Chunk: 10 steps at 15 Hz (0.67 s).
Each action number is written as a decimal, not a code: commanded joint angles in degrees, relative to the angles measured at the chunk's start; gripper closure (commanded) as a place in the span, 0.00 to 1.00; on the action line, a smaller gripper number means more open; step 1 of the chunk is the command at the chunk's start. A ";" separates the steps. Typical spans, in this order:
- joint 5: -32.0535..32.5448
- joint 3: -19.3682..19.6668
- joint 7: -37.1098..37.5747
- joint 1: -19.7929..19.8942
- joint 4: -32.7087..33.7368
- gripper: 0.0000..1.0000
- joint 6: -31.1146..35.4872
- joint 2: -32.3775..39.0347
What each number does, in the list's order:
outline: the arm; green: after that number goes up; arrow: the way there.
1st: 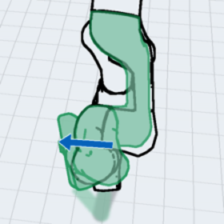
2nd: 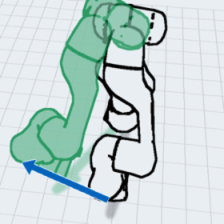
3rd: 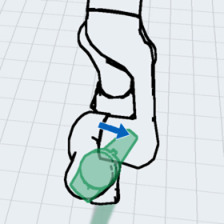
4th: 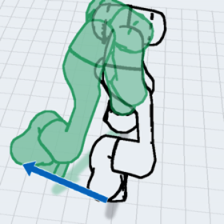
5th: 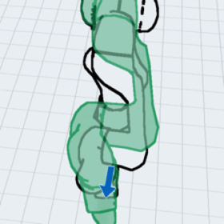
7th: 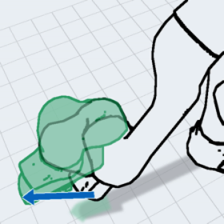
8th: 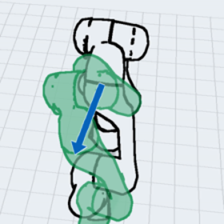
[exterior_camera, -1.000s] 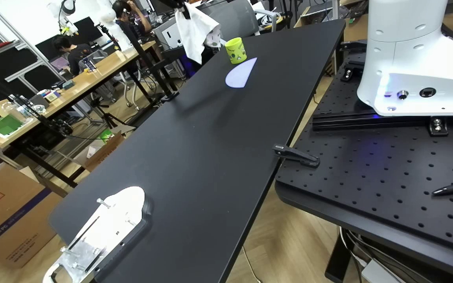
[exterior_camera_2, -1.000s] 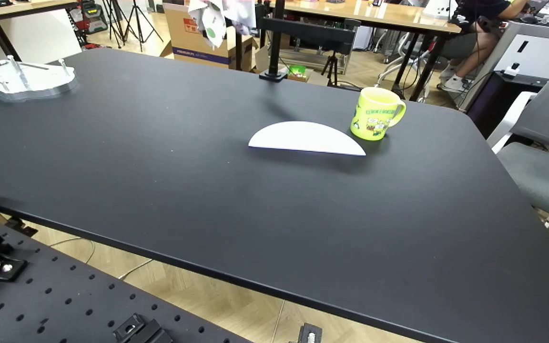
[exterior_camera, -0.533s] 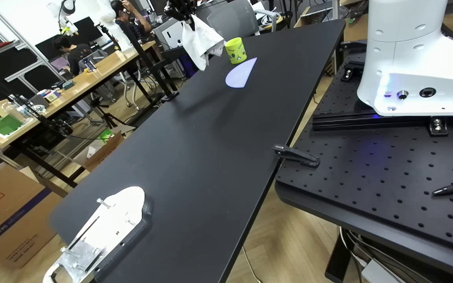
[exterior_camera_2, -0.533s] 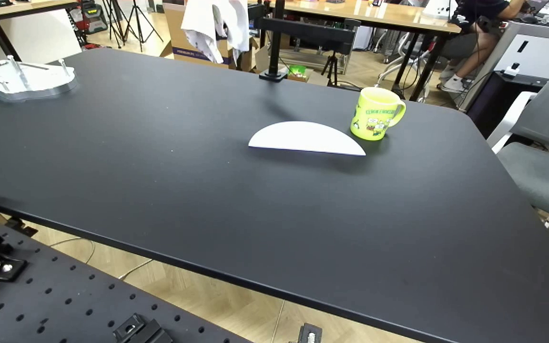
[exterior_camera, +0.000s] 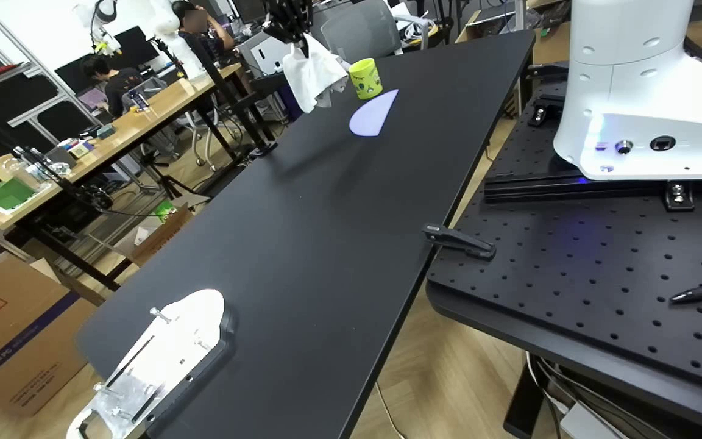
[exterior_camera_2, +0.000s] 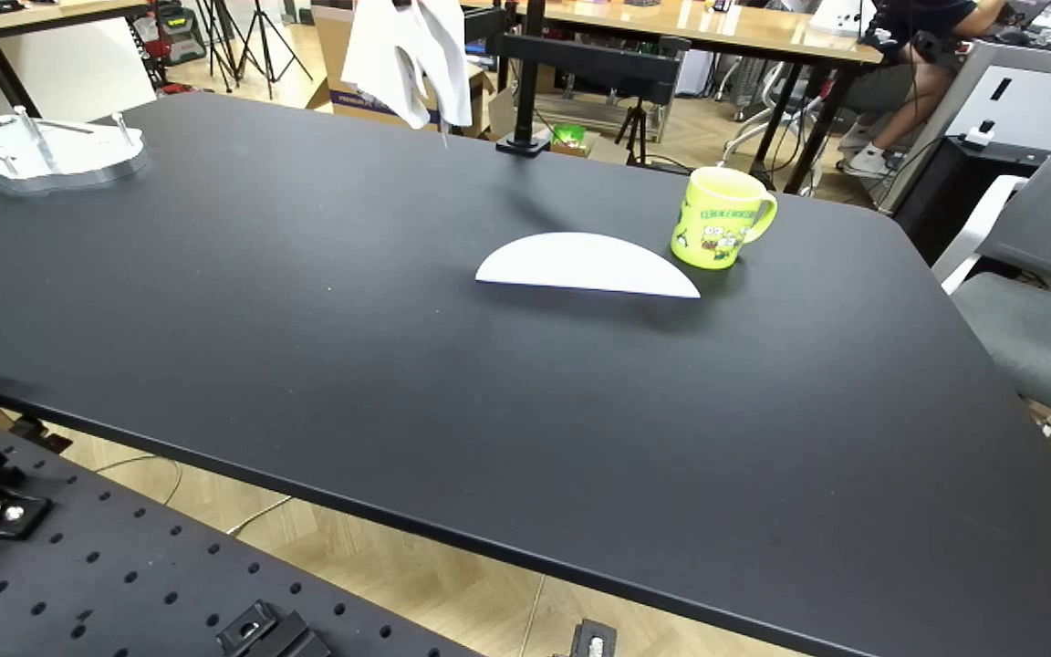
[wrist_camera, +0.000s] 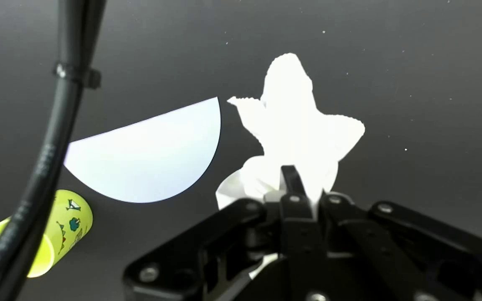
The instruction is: Hang the cloth on the black stand
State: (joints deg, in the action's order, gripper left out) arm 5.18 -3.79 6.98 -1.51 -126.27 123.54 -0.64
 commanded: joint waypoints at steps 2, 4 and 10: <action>-0.98 0.48 -0.34 -0.37 0.39 0.59 -1.36 0.31; -1.30 0.48 -0.37 -0.37 0.47 0.45 -1.51 0.24; -1.08 0.39 -0.25 -0.45 0.51 0.05 -1.67 -1.64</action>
State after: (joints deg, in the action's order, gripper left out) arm 4.48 -3.79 6.92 -1.51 -126.09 123.20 -0.39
